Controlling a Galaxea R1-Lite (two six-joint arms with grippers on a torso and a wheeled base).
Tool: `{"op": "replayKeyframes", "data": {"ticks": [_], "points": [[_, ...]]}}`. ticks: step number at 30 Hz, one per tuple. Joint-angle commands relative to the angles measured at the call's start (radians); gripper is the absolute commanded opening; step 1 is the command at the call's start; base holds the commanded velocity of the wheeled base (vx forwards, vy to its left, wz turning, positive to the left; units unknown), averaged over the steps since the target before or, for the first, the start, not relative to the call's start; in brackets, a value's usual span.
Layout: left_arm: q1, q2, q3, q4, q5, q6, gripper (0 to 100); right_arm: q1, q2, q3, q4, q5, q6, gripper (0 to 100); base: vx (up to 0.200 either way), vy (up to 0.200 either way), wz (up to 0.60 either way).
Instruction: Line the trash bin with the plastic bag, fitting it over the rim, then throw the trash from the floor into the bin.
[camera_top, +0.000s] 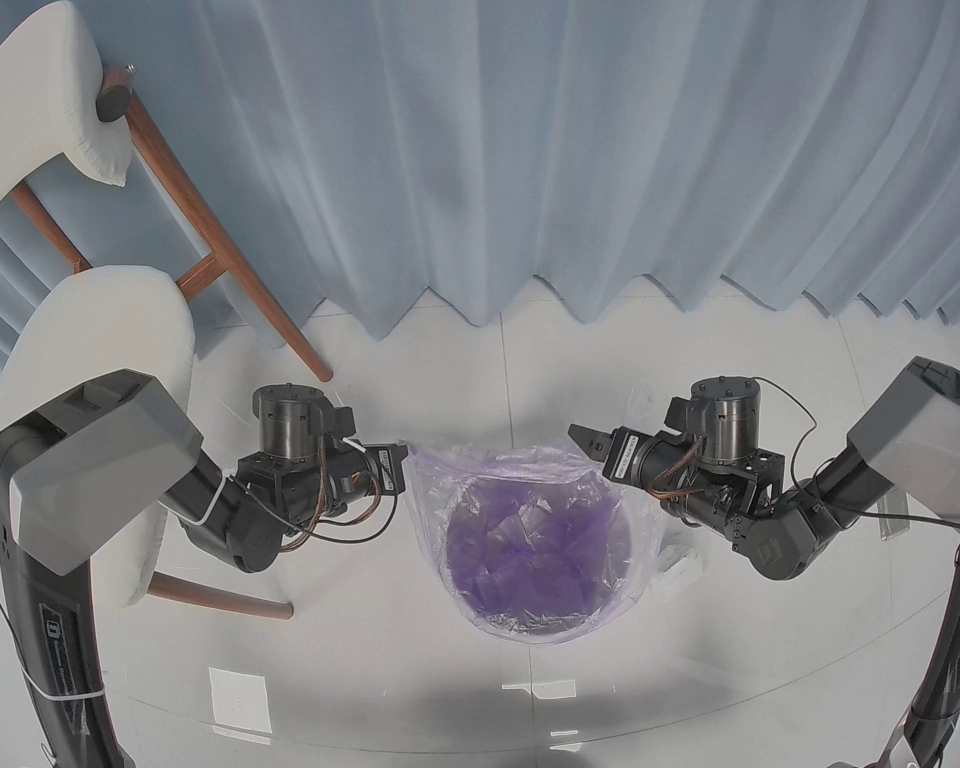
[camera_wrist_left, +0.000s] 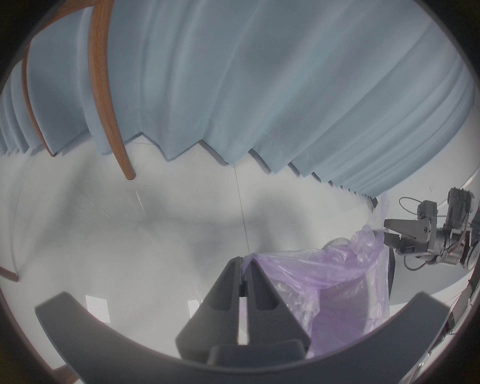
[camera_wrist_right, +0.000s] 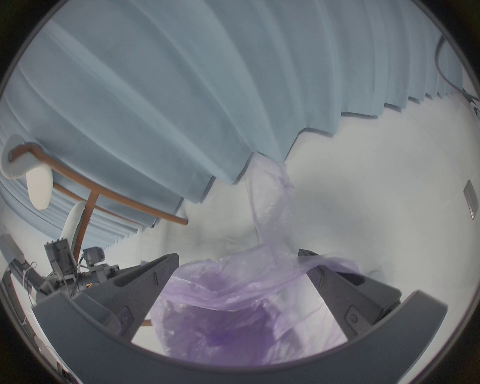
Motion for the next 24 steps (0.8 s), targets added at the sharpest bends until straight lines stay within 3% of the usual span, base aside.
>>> {"op": "replayKeyframes", "data": {"ticks": [1,4,13,24], "points": [[0.001,0.046,-0.043,0.005,0.003,-0.019,0,-0.033,0.052,-0.037,-0.021,0.000,-0.002,100,0.000,0.000,0.00],[-0.008,0.087,-0.080,0.003,0.018,-0.044,0,-0.064,0.113,-0.089,-0.081,0.000,-0.002,100,0.000,0.000,0.00],[-0.028,0.098,-0.172,0.014,0.015,-0.147,0,-0.096,0.139,-0.154,-0.084,0.000,0.001,100,0.000,0.000,0.00],[-0.042,0.131,-0.210,0.149,0.049,-0.210,0,-0.128,0.195,-0.141,-0.087,0.003,0.001,100,0.000,0.000,0.00]]}}
